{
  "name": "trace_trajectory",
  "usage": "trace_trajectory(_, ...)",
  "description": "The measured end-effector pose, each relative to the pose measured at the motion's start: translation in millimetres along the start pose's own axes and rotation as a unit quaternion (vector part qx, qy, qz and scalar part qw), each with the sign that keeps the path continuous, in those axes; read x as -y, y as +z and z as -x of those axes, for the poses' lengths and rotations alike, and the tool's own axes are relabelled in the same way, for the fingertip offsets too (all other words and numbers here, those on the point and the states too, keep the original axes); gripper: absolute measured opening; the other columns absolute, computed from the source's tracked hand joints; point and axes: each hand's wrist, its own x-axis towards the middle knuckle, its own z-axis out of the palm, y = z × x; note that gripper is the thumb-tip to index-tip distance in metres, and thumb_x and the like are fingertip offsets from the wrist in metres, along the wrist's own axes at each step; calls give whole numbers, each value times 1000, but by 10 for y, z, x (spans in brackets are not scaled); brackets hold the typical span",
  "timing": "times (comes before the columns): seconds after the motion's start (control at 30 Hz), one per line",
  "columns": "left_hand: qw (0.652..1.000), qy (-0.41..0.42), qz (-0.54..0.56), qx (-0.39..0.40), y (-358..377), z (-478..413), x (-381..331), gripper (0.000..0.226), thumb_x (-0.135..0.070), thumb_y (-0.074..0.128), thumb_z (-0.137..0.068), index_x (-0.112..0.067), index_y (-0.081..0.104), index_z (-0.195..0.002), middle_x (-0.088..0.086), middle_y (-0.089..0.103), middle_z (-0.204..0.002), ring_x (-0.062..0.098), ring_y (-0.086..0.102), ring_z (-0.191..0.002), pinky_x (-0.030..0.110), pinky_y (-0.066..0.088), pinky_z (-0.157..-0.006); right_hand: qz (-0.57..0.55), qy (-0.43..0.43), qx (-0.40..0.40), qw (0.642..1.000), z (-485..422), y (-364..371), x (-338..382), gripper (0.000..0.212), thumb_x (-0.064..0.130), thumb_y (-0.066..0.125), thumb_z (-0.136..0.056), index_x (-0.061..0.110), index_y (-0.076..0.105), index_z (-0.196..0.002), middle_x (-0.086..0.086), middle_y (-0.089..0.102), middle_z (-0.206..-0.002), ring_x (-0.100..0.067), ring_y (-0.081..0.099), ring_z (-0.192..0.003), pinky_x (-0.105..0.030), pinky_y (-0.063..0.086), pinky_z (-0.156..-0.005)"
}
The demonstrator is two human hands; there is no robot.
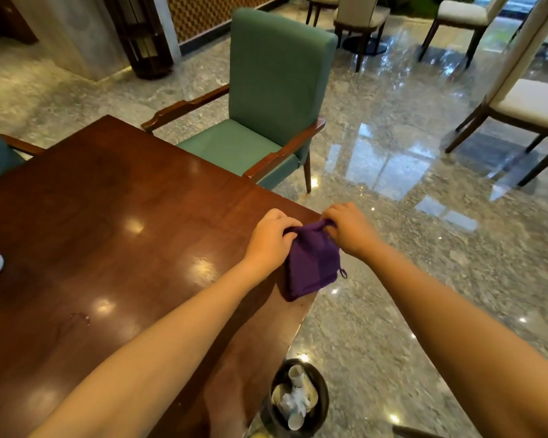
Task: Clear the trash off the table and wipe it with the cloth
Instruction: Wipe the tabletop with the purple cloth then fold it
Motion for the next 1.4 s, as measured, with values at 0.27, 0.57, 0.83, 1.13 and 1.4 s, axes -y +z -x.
trace_trajectory(0.27, 991, -87, -58, -88, -883, 456, 478, 22, -14, 59, -87, -20, 68, -106, 2, 61, -99, 15, 52, -96, 18, 32, -79, -127, -93, 15, 987, -224, -181, 964, 15, 17, 58, -90, 14, 66, -102, -4, 68, -103, -19, 60, -95, -30, 47, -81)
trace_trajectory(0.57, 947, -230, -75, -213, -1881, 1437, 1212, 16, -12, 59, -86, -14, 67, -100, 4, 66, -102, 18, 57, -98, 16, 33, -78, -188, -233, 65, 952, -549, 119, 2600, 17, 14, 61, -88, 11, 70, -102, -3, 70, -105, -17, 61, -99, -27, 45, -86)
trace_trajectory(0.83, 904, -315, -75, -279, -2369, 2234, 1693, 15, -11, 58, -87, -14, 65, -99, 4, 66, -103, 18, 58, -99, 22, 41, -84, -217, -297, 141, 919, -633, 590, 3702, 16, 17, 61, -89, 15, 70, -101, -1, 70, -104, -12, 59, -96, -26, 45, -83)
trace_trajectory(1.13, 886, -356, -1, -298, -2265, 2300, 1980, 20, -9, 61, -83, -13, 67, -102, 2, 68, -106, 17, 58, -93, 13, 34, -75, -198, -265, 184, 926, -820, 921, 3956, 16, 14, 60, -86, 12, 67, -101, -5, 66, -105, -18, 57, -99, -24, 38, -79)
trace_trajectory(1.4, 872, -413, -53, -257, -2078, 2832, 2503, 39, -12, 50, -91, -12, 52, -129, 9, 52, -136, 23, 46, -128, 25, 29, -106, 113, -482, 163, 853, -448, 1742, 4013, 62, 53, 38, -80, 20, 54, -131, -13, 53, -137, -38, 54, -120, -49, 43, -99)
